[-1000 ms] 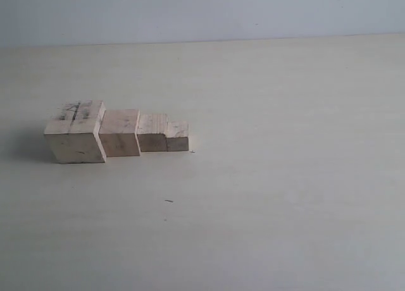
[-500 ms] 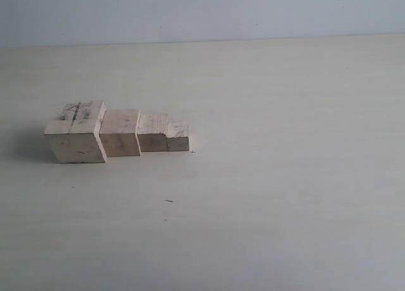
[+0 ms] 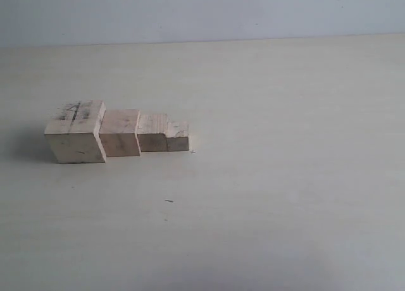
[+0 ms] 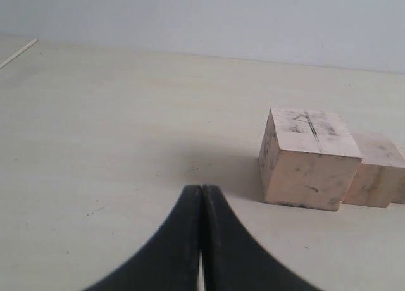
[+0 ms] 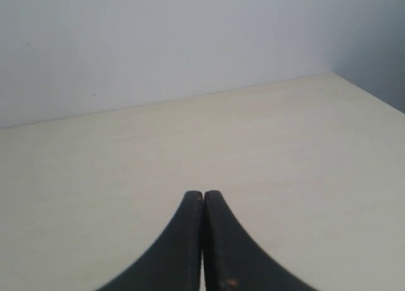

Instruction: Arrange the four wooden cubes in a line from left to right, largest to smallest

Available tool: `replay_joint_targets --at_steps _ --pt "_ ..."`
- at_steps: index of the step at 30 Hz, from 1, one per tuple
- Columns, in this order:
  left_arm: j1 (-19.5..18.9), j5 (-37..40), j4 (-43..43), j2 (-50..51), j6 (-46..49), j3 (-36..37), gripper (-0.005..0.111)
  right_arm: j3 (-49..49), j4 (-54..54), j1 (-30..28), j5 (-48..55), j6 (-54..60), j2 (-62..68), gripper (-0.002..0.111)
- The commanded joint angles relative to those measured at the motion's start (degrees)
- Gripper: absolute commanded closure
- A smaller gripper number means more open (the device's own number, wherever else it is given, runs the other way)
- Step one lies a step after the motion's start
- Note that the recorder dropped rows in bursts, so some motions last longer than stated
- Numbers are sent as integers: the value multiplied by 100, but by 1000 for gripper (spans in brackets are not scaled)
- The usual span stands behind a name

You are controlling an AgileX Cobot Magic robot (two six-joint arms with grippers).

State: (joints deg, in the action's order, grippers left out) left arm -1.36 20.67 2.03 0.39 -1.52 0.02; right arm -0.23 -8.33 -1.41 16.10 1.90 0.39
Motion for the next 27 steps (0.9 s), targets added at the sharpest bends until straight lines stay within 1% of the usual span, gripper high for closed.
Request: replay_joint_targets --at_steps 1,4,27 --pt "31 -53 4 -39 -45 -2 107 23 131 12 74 -37 -39 108" --pt "31 -53 4 -39 -45 -2 107 23 205 12 378 -26 -39 108" --pt "31 -53 4 -39 -45 -2 107 23 137 12 378 -28 -39 108"
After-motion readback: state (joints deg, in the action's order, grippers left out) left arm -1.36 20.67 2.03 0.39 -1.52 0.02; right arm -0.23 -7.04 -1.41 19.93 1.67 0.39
